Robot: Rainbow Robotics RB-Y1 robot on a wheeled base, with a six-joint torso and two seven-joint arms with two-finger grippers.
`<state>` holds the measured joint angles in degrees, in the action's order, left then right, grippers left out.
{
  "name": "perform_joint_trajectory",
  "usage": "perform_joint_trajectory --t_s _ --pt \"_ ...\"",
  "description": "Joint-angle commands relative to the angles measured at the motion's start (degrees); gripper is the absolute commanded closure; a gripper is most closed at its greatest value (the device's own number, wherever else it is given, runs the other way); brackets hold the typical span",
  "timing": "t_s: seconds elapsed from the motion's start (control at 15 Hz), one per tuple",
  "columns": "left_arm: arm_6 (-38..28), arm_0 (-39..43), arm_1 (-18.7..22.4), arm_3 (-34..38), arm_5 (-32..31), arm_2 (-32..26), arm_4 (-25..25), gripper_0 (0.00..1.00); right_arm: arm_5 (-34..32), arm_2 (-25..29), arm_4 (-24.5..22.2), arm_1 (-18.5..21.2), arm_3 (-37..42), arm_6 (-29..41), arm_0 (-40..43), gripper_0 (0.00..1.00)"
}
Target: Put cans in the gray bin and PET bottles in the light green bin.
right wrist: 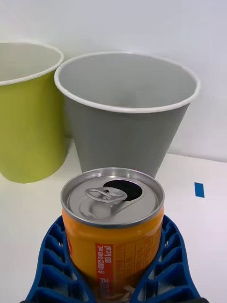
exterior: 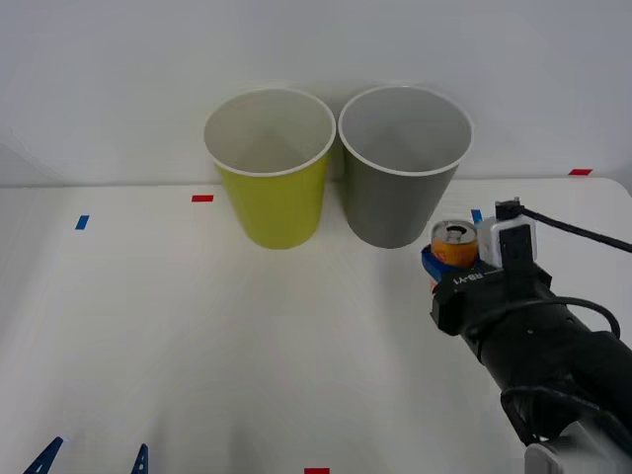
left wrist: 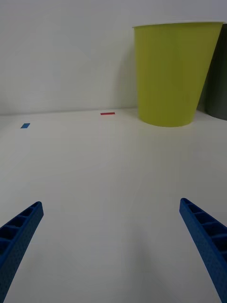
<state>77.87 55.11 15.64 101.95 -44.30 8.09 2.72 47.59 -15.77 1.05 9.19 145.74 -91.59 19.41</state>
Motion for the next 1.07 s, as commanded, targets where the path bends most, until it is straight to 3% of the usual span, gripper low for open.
perform_joint_trajectory --t_s 0.07,0.33,0.6,1.07 --pt "0.0 0.0 0.0 0.0 0.0 0.0 0.0 0.0 11.12 1.88 0.54 0.83 3.59 1.06 -10.36 0.95" --pt "0.0 0.0 0.0 0.0 0.0 0.0 0.0 0.0 12.35 3.64 1.94 2.14 2.36 2.12 -18.1 0.95" --pt "0.0 0.0 0.0 0.0 0.0 0.0 0.0 0.0 12.44 7.77 9.5 4.61 -3.18 3.26 -27.76 0.95" --pt "0.0 0.0 0.0 0.0 0.0 0.0 0.0 0.0 12.35 10.32 10.12 5.22 -16.36 8.27 -44.38 0.95"
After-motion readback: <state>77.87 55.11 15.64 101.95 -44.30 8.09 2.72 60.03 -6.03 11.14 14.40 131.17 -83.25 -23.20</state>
